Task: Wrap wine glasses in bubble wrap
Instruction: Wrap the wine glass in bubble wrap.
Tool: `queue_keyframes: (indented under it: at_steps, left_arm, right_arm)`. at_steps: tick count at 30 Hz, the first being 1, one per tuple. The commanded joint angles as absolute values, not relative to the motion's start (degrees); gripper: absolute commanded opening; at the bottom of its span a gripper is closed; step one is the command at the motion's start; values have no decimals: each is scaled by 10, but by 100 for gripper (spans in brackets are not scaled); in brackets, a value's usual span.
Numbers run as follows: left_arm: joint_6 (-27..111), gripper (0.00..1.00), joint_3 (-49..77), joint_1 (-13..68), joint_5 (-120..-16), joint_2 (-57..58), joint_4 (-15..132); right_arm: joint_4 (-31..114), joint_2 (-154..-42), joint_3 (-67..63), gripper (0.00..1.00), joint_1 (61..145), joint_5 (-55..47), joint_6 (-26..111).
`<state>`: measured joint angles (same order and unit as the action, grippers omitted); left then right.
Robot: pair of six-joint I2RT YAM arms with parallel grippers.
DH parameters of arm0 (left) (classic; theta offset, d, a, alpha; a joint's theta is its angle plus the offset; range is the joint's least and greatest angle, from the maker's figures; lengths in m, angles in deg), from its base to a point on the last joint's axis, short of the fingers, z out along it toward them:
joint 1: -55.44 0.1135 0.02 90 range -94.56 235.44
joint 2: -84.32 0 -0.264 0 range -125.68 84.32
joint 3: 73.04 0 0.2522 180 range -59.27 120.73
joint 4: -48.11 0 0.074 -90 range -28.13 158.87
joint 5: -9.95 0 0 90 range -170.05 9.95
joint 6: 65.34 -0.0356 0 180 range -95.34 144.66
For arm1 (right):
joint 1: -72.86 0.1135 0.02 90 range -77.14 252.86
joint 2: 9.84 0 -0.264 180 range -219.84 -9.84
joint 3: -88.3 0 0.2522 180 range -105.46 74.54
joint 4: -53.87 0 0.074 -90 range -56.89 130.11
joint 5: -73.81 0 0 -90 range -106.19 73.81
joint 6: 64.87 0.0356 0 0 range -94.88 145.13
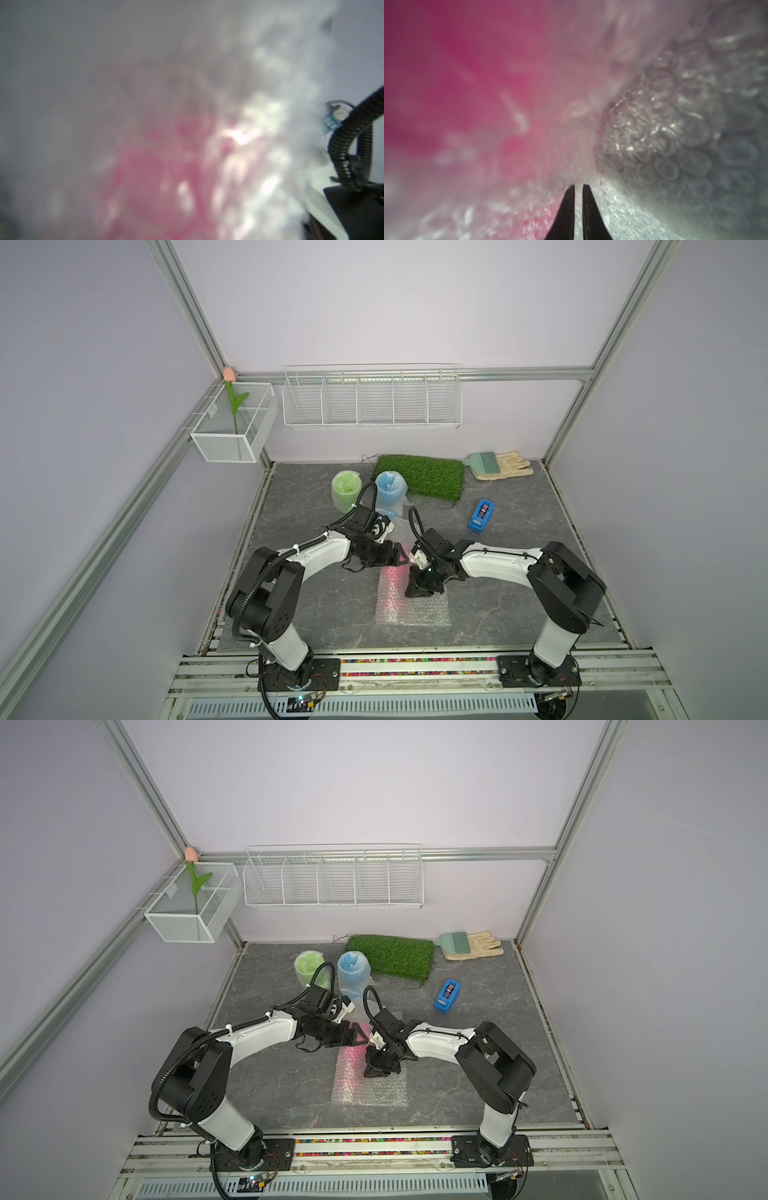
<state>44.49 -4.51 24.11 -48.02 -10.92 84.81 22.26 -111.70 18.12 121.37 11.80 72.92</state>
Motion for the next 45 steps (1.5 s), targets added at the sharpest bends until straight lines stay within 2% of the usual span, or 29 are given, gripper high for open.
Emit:
queue_keyframes:
  at_steps: [1,9,15,24,30,34,39,45]
  left_arm:
    - [441,80,-41,236,-457,-119,832]
    - [437,79,-19,233,-534,-133,898]
    - [424,76,-7,232,-521,-138,912]
    - [412,74,-6,232,-480,-130,916]
    - [419,74,-2,226,-498,-124,929]
    - [432,74,27,200,-561,-148,965]
    - [473,74,76,162,-657,-188,1015]
    - [509,74,119,126,-730,-221,1062]
  right_arm:
    - [284,-1121,203,11,1235,160,755]
    - [317,-1044,286,13,1219,206,773]
    - [251,-1004,280,15,1147,134,750]
    - [239,-1137,126,14,1098,102,706]
    - [346,-1217,110,12,1094,168,726]
    - [405,-1227,126,13,1088,219,732]
    - [316,-1166,159,16,1068,168,702]
    - [144,-1036,203,29,1062,58,645]
